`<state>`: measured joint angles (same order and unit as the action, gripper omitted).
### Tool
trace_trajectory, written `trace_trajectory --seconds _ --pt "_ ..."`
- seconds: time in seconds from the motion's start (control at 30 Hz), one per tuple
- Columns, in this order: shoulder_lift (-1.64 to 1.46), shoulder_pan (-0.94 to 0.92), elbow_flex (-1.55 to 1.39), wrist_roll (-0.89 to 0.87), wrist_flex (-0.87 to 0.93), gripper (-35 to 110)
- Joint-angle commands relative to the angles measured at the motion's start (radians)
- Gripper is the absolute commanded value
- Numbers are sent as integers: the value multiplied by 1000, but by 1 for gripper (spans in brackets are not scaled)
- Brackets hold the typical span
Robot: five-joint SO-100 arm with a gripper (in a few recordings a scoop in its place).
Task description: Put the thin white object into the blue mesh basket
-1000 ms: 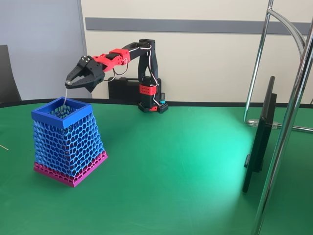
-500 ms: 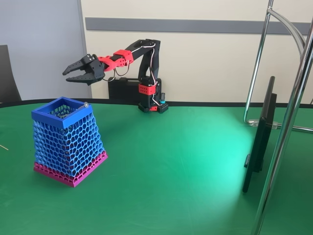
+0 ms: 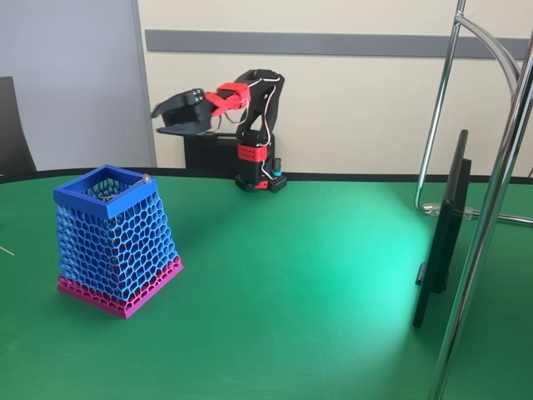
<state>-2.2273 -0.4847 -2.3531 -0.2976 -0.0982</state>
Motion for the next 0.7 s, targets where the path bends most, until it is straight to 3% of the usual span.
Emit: trace_trajectory --seconds 0.0,0.13,0.67 --pt "-104 77 -32 69 112 18" --pt "-183 172 -137 155 137 16" --pt "-485 460 -229 298 696 12"
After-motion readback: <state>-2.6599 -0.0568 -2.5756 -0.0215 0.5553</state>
